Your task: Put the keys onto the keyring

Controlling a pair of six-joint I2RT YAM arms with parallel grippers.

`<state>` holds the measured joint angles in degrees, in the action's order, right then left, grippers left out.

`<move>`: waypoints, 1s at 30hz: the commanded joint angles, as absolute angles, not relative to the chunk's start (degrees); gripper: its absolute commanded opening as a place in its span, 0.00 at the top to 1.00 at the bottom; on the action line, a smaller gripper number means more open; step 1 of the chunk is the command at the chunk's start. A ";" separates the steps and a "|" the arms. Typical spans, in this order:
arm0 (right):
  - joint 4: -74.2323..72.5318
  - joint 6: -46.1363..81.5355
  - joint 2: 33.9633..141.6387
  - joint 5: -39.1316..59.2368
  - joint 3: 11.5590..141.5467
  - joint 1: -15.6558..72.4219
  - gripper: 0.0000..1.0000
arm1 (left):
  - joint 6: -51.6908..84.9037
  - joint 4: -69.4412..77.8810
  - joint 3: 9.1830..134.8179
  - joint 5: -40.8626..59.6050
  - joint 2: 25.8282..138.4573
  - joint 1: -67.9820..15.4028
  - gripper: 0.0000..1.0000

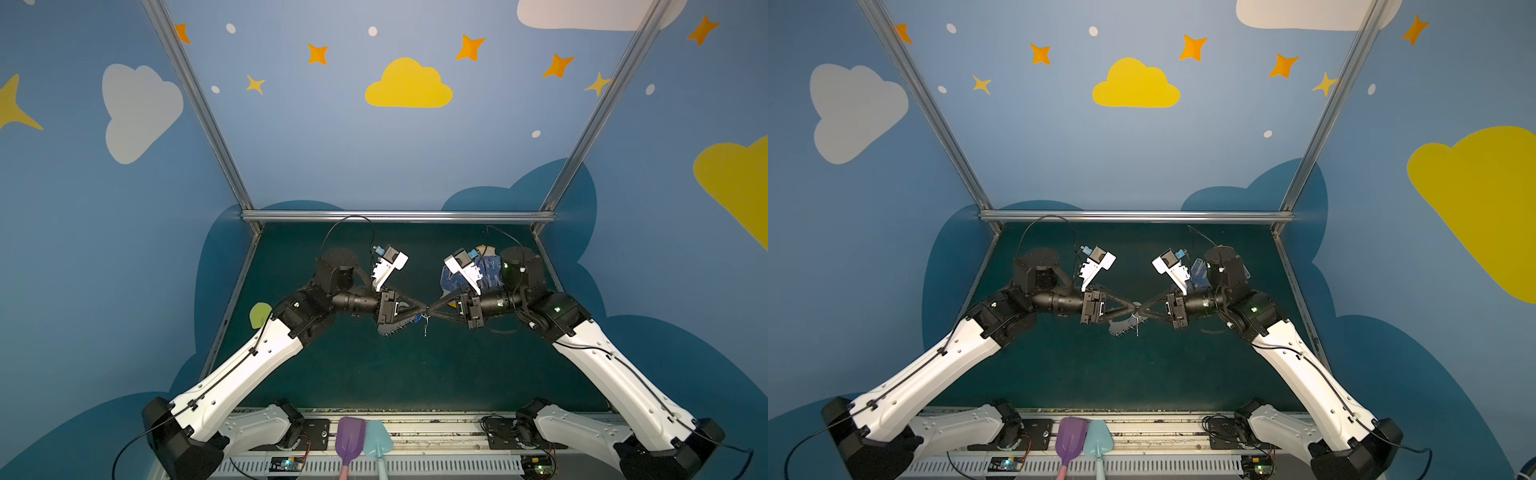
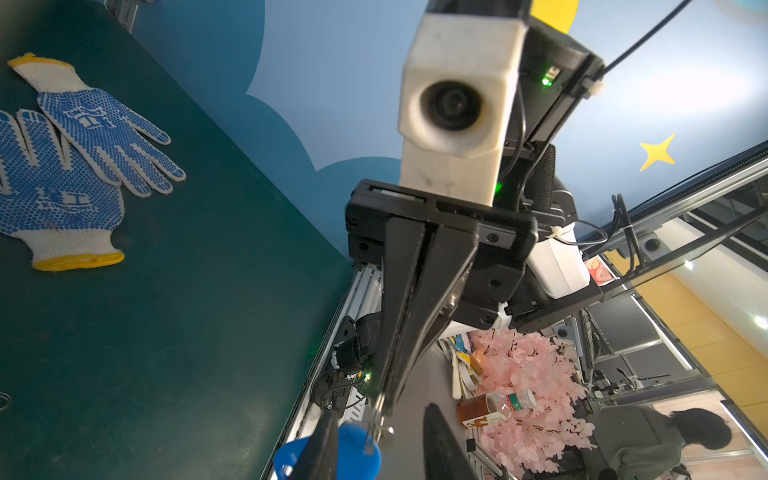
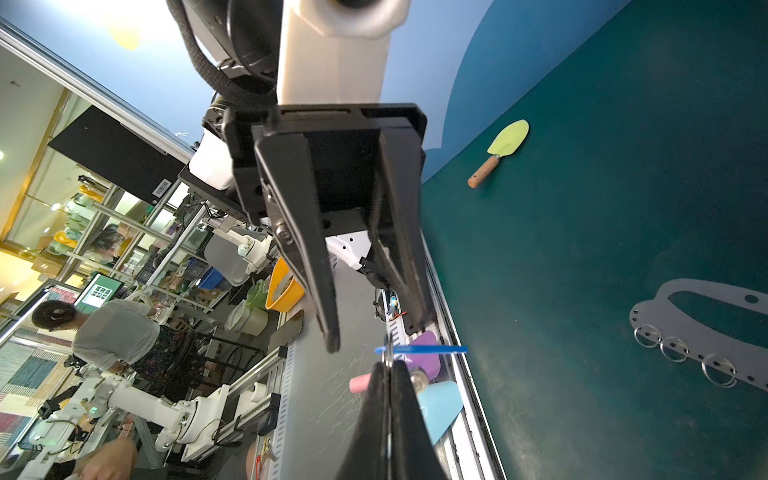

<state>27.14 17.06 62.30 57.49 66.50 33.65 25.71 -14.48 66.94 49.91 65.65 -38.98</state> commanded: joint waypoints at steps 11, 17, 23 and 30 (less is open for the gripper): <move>29.85 15.51 62.49 58.70 70.66 34.10 0.94 | 24.83 -16.17 66.36 52.88 65.56 -38.98 0.86; 30.73 15.35 63.53 59.26 71.43 34.45 0.92 | 25.53 -14.11 66.49 53.42 66.26 -38.93 0.95; 33.09 14.85 63.62 58.22 73.17 34.79 0.91 | 28.28 -9.77 64.71 54.04 67.53 -39.11 0.96; 37.62 12.57 63.93 55.96 74.86 34.89 0.90 | 27.60 -10.20 64.61 52.44 66.16 -39.02 0.96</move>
